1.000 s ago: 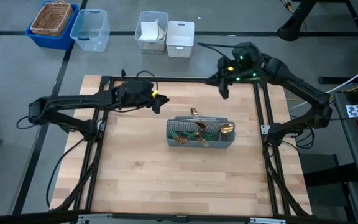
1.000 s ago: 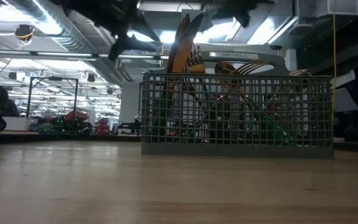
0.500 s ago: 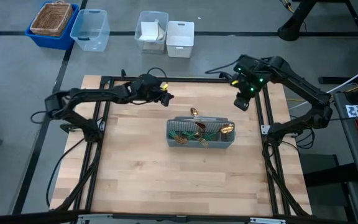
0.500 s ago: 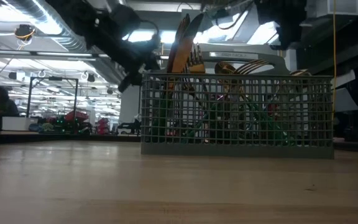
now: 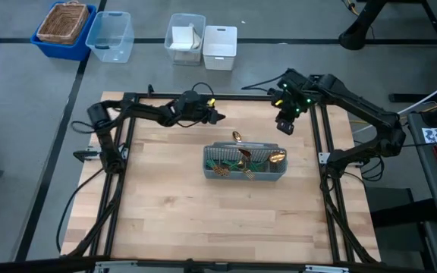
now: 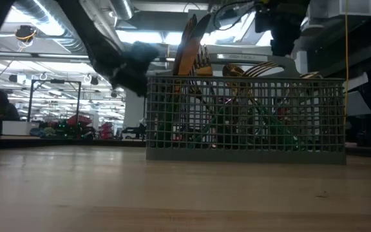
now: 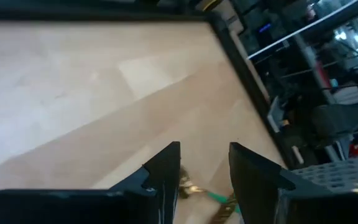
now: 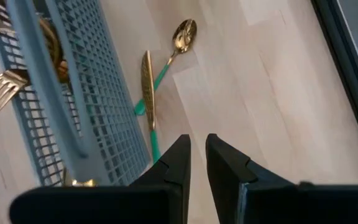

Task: Sort silverware
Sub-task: Put the green spoon into the gray utensil holder

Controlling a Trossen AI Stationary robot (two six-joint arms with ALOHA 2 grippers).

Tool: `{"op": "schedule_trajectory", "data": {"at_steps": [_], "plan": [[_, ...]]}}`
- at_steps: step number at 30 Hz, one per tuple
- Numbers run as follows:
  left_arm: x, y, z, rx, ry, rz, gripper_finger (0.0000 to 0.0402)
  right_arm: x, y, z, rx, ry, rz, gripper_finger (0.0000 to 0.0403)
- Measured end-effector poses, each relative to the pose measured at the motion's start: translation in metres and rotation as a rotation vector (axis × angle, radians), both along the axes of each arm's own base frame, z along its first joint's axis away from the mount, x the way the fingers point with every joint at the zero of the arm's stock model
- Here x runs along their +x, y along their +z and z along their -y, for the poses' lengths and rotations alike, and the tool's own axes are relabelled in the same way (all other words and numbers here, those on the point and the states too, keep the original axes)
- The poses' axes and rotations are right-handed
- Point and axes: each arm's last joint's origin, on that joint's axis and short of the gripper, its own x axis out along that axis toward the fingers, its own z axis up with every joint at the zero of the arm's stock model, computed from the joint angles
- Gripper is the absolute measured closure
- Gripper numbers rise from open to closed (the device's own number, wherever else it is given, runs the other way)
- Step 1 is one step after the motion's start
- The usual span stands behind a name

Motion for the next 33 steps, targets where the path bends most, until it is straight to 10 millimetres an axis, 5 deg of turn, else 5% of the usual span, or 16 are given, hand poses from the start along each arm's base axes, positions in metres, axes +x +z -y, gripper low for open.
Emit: {"op": "schedule_trajectory", "data": {"at_steps": [10,33], "plan": [[0.037,-0.038,-0.023,-0.122,-0.114,-0.071,0.0274,0.006,-0.018,0.002,0.025,0.012,0.027,0.0349],[0.069,0.009,-0.020,-0.090,-0.271,-0.297,0.0274,0.006,-0.020,0.002,0.044,0.010,0.027,0.0349]]}}
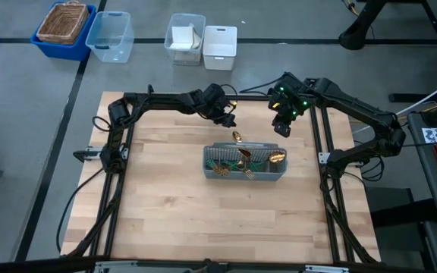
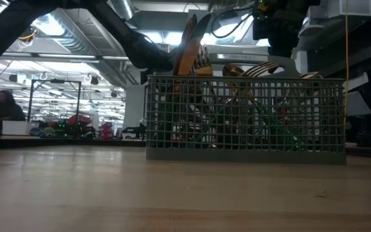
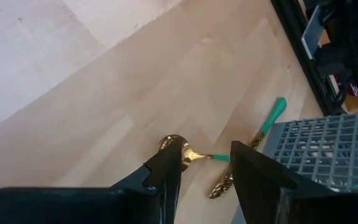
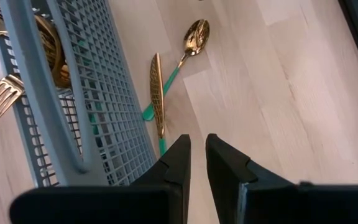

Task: Sort silverware
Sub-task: Put the green spoon into the gray utensil holder

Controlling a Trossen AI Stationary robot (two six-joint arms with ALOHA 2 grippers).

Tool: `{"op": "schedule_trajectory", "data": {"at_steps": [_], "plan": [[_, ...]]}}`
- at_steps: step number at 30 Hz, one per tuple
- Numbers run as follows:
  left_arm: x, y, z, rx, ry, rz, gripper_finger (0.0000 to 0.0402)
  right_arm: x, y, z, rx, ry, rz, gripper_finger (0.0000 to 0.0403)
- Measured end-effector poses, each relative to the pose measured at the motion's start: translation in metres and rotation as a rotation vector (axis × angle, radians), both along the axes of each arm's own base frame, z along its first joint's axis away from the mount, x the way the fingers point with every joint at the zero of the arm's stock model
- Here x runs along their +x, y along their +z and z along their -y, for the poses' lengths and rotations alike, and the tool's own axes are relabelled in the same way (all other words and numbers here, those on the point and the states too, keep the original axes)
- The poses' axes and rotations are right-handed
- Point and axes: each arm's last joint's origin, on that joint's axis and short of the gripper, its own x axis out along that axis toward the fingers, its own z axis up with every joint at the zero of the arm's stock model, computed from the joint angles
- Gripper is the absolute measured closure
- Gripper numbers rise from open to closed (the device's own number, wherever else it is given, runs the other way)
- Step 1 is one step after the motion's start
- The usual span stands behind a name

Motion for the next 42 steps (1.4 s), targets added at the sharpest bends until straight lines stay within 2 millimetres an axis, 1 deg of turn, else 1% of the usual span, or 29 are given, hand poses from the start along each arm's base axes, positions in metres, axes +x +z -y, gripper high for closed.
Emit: {"op": "schedule_trajectory", "data": {"at_steps": [6,10,12,16,19,23,27,31,35,37,40,42], "plan": [[-0.001,-0.001,0.001,-0.043,0.025,-0.022,0.0274,0.001,0.000,0.001,-0.011,-0.002,0.006,0.0349],[-0.005,-0.001,-0.006,-0.123,0.086,-0.017,0.0274,0.003,0.002,0.004,-0.071,-0.023,0.017,0.0349],[-0.008,0.000,-0.011,-0.157,0.075,-0.003,0.0274,0.005,0.003,0.007,-0.104,-0.024,0.040,0.0349],[-0.014,0.001,-0.019,-0.264,0.026,0.038,0.0274,0.004,0.005,0.019,-0.098,0.016,0.124,0.0349],[-0.018,0.006,-0.022,-0.269,0.013,0.051,0.0274,0.004,-0.001,0.036,-0.069,0.026,0.164,0.0350],[-0.025,0.020,-0.026,-0.231,0.010,0.074,0.0274,0.009,-0.020,0.065,-0.036,0.073,0.197,0.0350],[-0.032,0.036,-0.029,-0.194,0.035,0.103,0.0274,0.024,-0.045,0.089,-0.005,0.155,0.263,0.0350],[-0.036,0.049,-0.031,-0.159,0.064,0.121,0.0274,0.042,-0.075,0.108,-0.020,0.144,0.232,0.0350],[-0.043,0.057,-0.033,-0.155,0.083,0.129,0.0274,0.053,-0.102,0.118,0.023,0.132,0.197,0.0349],[-0.045,0.058,-0.034,-0.162,0.094,0.116,0.0274,0.056,-0.114,0.121,0.046,0.129,0.178,0.0349],[-0.050,0.056,-0.037,-0.168,0.111,0.089,0.0274,0.060,-0.127,0.123,0.088,0.133,0.165,0.0349],[-0.053,0.055,-0.039,-0.162,0.118,0.073,0.0274,0.064,-0.131,0.122,0.106,0.148,0.178,0.0349]]}}
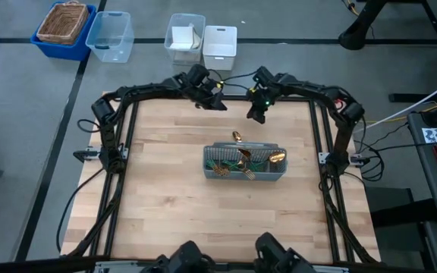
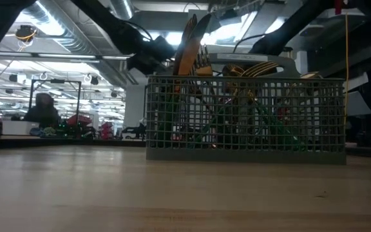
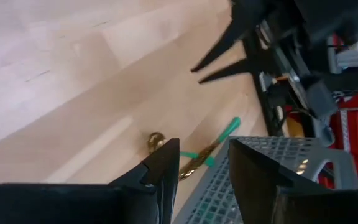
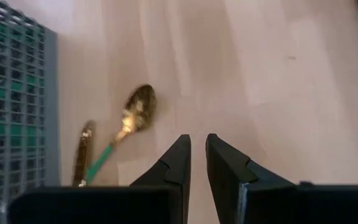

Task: Sort silverware
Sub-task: Put the green spoon into the gray utensil holder

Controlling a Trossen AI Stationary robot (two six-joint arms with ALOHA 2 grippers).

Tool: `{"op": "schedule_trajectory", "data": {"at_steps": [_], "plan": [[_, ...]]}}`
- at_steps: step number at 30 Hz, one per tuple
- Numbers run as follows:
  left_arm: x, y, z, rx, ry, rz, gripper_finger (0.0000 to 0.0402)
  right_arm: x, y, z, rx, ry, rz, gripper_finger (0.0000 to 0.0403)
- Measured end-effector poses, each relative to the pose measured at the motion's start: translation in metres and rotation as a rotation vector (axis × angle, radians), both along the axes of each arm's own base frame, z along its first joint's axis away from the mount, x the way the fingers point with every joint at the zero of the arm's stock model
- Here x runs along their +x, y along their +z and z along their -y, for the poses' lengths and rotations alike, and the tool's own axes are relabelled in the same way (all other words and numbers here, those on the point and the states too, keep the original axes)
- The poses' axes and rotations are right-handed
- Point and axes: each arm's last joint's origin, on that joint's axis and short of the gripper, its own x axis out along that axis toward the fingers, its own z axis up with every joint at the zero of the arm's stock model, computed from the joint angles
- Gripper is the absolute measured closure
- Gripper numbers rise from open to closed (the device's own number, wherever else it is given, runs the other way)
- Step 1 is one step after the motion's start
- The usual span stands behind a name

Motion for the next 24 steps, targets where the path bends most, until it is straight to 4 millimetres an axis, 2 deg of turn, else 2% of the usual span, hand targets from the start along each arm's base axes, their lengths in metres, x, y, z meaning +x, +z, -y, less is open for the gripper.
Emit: {"op": "schedule_trajectory", "data": {"at_steps": [10,18,20,24], "plan": [[-0.025,-0.005,-0.024,0.037,0.020,-0.058,0.0274,0.038,0.000,-0.026,-0.118,0.102,0.075,0.0349],[-0.045,-0.010,-0.037,0.073,0.000,-0.113,0.0274,0.068,0.005,-0.047,-0.403,0.064,0.038,0.0349],[-0.049,-0.011,-0.039,0.073,-0.007,-0.128,0.0274,0.070,0.001,-0.050,-0.397,0.050,0.016,0.0349],[-0.054,-0.012,-0.041,0.074,-0.008,-0.140,0.0274,0.069,-0.007,-0.054,-0.258,0.065,0.005,0.0349]]}}
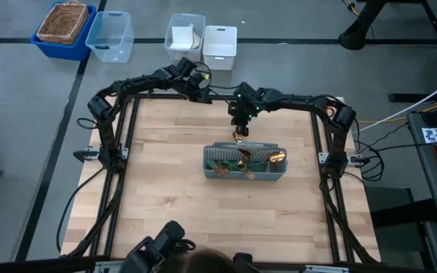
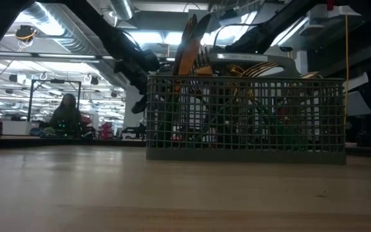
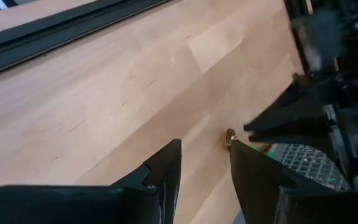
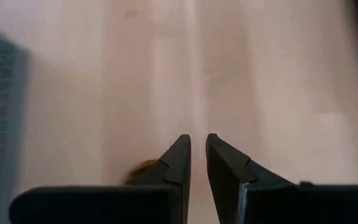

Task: Sort silverware
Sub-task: Put the green spoon into the gray utensil holder

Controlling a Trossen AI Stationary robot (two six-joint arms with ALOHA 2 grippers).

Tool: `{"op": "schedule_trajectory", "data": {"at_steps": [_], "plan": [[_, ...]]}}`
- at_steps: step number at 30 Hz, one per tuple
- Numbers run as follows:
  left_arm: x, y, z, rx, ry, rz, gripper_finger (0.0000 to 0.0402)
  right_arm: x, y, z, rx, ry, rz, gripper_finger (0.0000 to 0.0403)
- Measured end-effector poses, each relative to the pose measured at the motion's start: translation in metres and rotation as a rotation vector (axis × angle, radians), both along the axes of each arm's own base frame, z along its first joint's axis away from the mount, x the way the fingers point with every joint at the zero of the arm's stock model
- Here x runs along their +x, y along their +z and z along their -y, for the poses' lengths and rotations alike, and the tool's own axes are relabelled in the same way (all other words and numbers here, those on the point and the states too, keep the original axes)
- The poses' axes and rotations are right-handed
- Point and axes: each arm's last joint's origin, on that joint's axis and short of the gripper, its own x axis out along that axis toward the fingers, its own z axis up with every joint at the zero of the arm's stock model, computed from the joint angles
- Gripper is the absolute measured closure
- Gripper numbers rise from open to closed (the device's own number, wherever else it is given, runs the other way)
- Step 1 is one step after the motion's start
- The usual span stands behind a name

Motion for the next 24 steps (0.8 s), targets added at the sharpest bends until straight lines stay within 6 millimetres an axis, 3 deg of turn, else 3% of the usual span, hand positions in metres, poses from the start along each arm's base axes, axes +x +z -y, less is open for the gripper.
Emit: {"op": "schedule_trajectory", "data": {"at_steps": [13,24], "plan": [[0.000,0.000,0.000,0.015,-0.021,-0.004,0.0274,0.005,-0.048,0.000,0.156,0.042,-0.094,0.0349],[-0.001,-0.002,0.002,0.018,-0.041,-0.017,0.0274,0.008,-0.044,0.002,0.149,0.037,-0.097,0.0349]]}}
